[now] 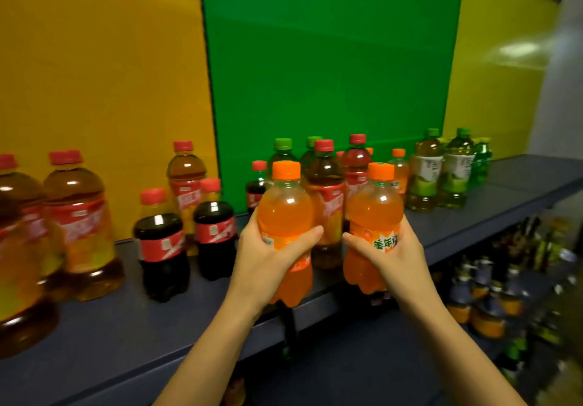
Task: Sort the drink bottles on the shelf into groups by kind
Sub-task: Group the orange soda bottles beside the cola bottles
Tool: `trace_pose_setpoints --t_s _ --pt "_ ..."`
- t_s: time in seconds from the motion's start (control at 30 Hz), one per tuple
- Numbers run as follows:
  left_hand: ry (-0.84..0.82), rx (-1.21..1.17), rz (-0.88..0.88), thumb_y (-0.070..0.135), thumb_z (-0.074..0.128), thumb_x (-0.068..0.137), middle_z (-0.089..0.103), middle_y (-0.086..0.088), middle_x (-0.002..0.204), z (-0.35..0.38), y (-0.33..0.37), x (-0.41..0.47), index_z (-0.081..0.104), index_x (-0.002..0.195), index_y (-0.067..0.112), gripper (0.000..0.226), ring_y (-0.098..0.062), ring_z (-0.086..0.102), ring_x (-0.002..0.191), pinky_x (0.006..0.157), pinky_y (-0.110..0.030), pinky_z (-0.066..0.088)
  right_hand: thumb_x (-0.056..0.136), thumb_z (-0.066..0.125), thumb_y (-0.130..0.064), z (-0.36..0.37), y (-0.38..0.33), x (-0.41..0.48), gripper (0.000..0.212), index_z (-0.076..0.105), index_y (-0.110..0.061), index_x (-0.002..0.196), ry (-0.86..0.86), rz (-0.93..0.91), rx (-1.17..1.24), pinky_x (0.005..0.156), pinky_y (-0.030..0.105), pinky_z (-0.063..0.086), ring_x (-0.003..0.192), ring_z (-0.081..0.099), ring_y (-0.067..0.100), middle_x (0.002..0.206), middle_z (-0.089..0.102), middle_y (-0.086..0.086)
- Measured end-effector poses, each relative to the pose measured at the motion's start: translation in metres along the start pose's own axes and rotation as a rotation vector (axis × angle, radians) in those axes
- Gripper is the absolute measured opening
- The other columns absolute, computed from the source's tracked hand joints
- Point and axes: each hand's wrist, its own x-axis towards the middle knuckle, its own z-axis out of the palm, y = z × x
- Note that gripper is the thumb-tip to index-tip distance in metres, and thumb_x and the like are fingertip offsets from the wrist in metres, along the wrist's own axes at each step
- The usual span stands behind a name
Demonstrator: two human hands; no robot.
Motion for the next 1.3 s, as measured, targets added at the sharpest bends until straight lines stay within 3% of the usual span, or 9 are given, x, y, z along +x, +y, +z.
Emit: trace_pose_setpoints --t_s 0.1,0.23,0.4,0.53,0.73,0.87,0.97,1.13,1.3 --pt "-0.026 -0.03 -0.011 0.032 0.081 0.055 0.071 0.013 0.08 0.045 -0.012 0.014 0.061 0.096 0.026 0.045 -0.003 0.067 0.076 0.064 -0.012 0.051 0.066 0.079 -0.026 -0.035 0.018 0.025 0.058 0.05 -0.025 0.116 0.022 -0.005 -0.037 0.079 0.028 0.048 0.093 0.061 0.006 0.102 0.063 -0.009" --pt "-0.032 -0.084 -0.011 0.036 0.078 0.053 0.069 0.02 0.084 0.103 -0.028 0.03 0.057 0.101 0.032 0.053 0.004 0.065 0.08 0.065 -0.009 0.049 0.065 0.079 -0.03 -0.074 0.045 0.057 0.058 0.05 -0.023 0.115 0.023 -0.007 -0.065 0.083 0.035 0.051 0.096 0.062 0.012 0.104 0.065 -0.004" --pt "-0.09 -0.107 -0.019 0.027 0.08 0.062 0.069 0.007 0.099 0.165 -0.046 0.059 0.056 0.113 0.024 0.056 0.0 0.066 0.087 0.069 -0.01 0.05 0.063 0.075 -0.039 -0.108 0.071 0.096 0.061 0.05 -0.021 0.116 0.027 -0.004 -0.066 0.084 0.035 0.05 0.098 0.062 0.014 0.106 0.064 -0.002" --pt "-0.08 -0.108 -0.031 0.026 0.082 0.065 0.068 0.006 0.104 0.201 -0.068 0.092 0.054 0.116 0.026 0.059 -0.003 0.065 0.093 0.078 -0.018 0.053 0.052 0.071 -0.053 -0.124 0.095 0.128 0.077 0.049 -0.022 0.119 0.03 0.005 -0.055 0.084 0.034 0.05 0.1 0.062 0.014 0.108 0.064 -0.002" --pt "-0.021 -0.151 -0.08 0.025 0.083 0.063 0.065 0.009 0.108 0.236 -0.094 0.127 0.048 0.12 0.032 0.067 -0.005 0.064 0.097 0.08 -0.02 0.052 0.053 0.07 -0.05 -0.132 0.132 0.171 0.075 0.049 -0.02 0.118 0.018 0.005 -0.035 0.079 0.025 0.047 0.098 0.061 0.012 0.105 0.064 -0.003" --pt "0.018 -0.185 -0.125 0.022 0.082 0.065 0.065 0.01 0.105 0.252 -0.102 0.137 0.045 0.122 0.032 0.068 0.0 0.065 0.09 0.075 -0.019 0.054 0.052 0.069 -0.051 -0.132 0.15 0.193 0.077 0.048 -0.021 0.119 -0.019 0.018 0.017 0.084 0.027 0.049 0.1 0.061 0.01 0.108 0.063 -0.004" --pt "0.069 -0.147 -0.143 0.02 0.081 0.066 0.065 0.011 0.103 0.262 -0.109 0.145 0.045 0.122 0.031 0.067 -0.001 0.065 0.09 0.081 -0.023 0.054 0.051 0.068 -0.055 -0.132 0.162 0.205 0.076 0.045 -0.027 0.118 -0.066 0.015 0.025 0.087 0.029 0.047 0.103 0.059 0.009 0.112 0.061 -0.004" --pt "0.165 -0.134 -0.152 0.009 0.079 0.069 0.064 0.006 0.102 0.276 -0.119 0.154 0.046 0.115 0.024 0.058 0.001 0.064 0.084 0.067 -0.01 0.052 0.059 0.066 -0.045 -0.138 0.177 0.217 0.074 0.026 -0.029 0.12 -0.135 -0.014 0.035 0.075 0.016 0.043 0.1 0.053 -0.002 0.109 0.051 -0.016" --pt "0.299 -0.053 -0.132 0.001 0.077 0.068 0.063 0.006 0.098 0.293 -0.13 0.167 0.045 0.111 0.021 0.057 0.003 0.061 0.083 0.067 -0.008 0.049 0.075 0.066 -0.048 -0.15 0.19 0.228 0.072 0.019 -0.029 0.126 -0.256 -0.064 -0.018 0.091 0.02 0.043 0.115 0.049 0.007 0.126 0.046 -0.003"
